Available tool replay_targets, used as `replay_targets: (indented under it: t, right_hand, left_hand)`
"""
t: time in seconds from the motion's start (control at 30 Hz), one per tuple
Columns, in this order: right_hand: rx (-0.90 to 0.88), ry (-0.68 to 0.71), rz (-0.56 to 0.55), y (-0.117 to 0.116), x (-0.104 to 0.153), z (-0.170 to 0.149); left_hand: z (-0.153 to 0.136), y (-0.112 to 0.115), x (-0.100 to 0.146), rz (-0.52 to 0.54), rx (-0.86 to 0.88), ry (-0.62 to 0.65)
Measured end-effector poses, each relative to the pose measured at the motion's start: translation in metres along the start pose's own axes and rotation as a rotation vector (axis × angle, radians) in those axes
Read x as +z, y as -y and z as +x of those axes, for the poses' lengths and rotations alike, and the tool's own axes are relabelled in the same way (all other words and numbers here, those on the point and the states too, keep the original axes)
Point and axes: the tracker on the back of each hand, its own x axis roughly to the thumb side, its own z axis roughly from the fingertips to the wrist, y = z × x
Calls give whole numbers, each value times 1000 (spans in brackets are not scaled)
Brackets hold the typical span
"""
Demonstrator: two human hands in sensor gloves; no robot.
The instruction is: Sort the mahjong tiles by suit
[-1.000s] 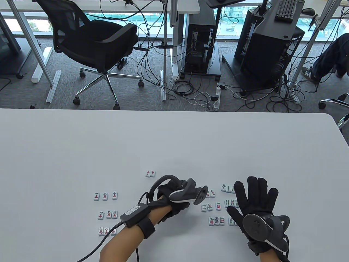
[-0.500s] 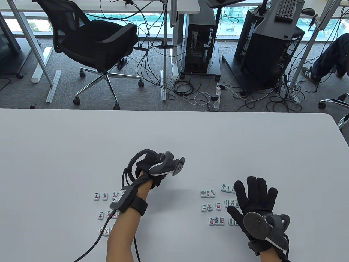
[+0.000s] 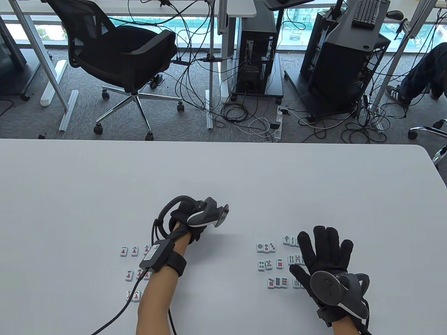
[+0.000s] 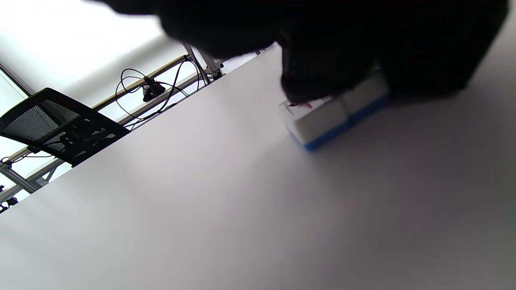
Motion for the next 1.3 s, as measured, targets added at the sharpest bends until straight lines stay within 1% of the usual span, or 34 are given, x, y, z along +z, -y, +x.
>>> replay_targets:
  t: [0.17,0.23,0.33,0.43,0.5,0.63,0.73,0.8,0.87,0.93,1.0,1.03,1.13,1.23,1.3]
  right_hand:
    - [5,-5,4,0,0,0]
    - [5,-6,3,0,0,0]
    - [3,-10,-4,1,0,-1]
    - [1,-9,-7,1,0,-1]
    - [5,-9,-9,1,0,-1]
    - [5,3,-17,1,1,-1]
    - [7,9,-22,0,1,-1]
    - [19,6,-23,0,2,-1]
    - [46,4,-11,-2,2,-1]
    - [59,7,-2,-4,2,-1]
    - [52,6,9,-6,2,-1]
    - [50,6,13,-7,2,-1]
    - [58,1,39,-12,2,-1]
    - [82,0,51,-15,2,-2]
    - [86,-9,58,-17,2,-4]
  left_hand:
    - [0,-1,4,-6,-39,-9]
    - [-1,-3,9,18,-55,-15]
    - [-13,-6,20,67,-30,-40]
    - [-30,-13,38,103,-12,-68]
    - [-48,-20,56,166,-3,-94]
    - [-83,-28,91,206,27,-125]
    - [-110,-27,123,250,65,-156]
    - [-128,-22,148,279,79,-181]
    - [-144,-12,175,308,100,-214]
    - [-159,3,199,336,131,-257]
    - [-172,21,219,321,158,-302]
    - [-176,27,225,316,166,-316]
    - [-190,55,248,299,206,-381]
    - [-196,81,261,279,289,-411]
    - [-196,95,267,275,329,-419]
